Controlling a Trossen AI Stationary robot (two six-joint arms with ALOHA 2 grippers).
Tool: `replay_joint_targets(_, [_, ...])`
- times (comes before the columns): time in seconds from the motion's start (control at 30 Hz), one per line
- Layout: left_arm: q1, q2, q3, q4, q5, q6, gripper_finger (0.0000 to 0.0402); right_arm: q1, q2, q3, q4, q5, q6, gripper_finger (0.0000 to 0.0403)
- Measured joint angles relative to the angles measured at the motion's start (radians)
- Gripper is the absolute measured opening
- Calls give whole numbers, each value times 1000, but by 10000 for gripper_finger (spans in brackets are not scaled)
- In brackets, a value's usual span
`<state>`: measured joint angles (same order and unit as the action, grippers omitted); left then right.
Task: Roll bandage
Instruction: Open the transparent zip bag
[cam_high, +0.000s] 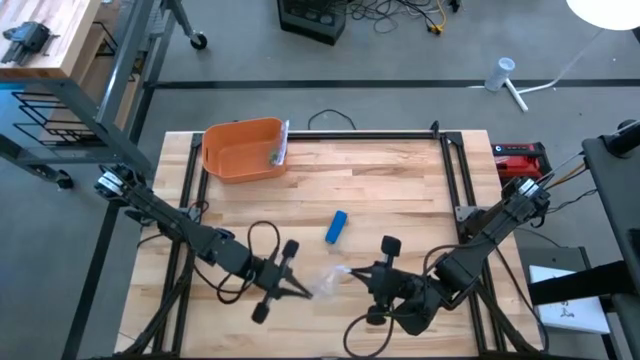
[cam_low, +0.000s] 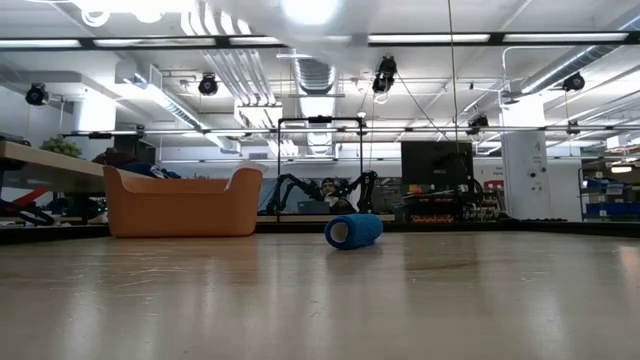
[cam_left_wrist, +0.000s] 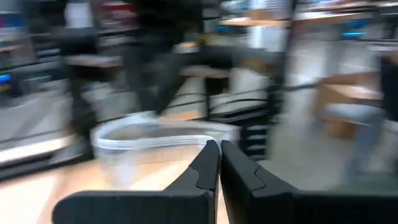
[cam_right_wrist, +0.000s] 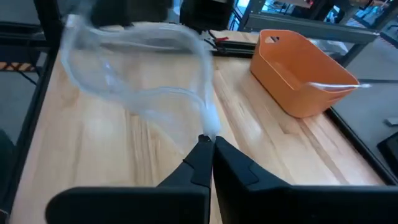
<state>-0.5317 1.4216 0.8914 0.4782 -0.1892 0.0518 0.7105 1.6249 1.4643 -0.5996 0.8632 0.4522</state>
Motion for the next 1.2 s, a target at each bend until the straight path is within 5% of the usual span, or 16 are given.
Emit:
replay_joint_targets(0.1, [0, 0, -2, -10, -195, -17, 0, 0, 0, 0, 28, -63, -22, 2])
replay_joint_targets(0.2, [2, 0, -2, -15, -286, -26, 0, 0, 0, 0, 65, -149, -69, 2])
replay_joint_targets(0.3, [2, 0, -2, -14, -239, -27, 0, 1, 11, 1, 96, -174, -120, 2])
replay_joint_targets(0.53, [1, 0, -4, 22, 52, -8, 0, -25, 22, 1, 94, -109, -108, 2])
replay_joint_targets(0.63, [1, 0, -4, 24, 13, 1, 0, -38, 22, 1, 98, -84, -95, 2])
replay_joint_targets(0.87, [2, -1, -4, -28, -282, -13, 0, -34, 23, 1, 111, -177, -117, 2])
replay_joint_targets(1.2, [7, 68, -4, 60, -157, 12, 0, -42, 23, 1, 113, -154, -112, 2])
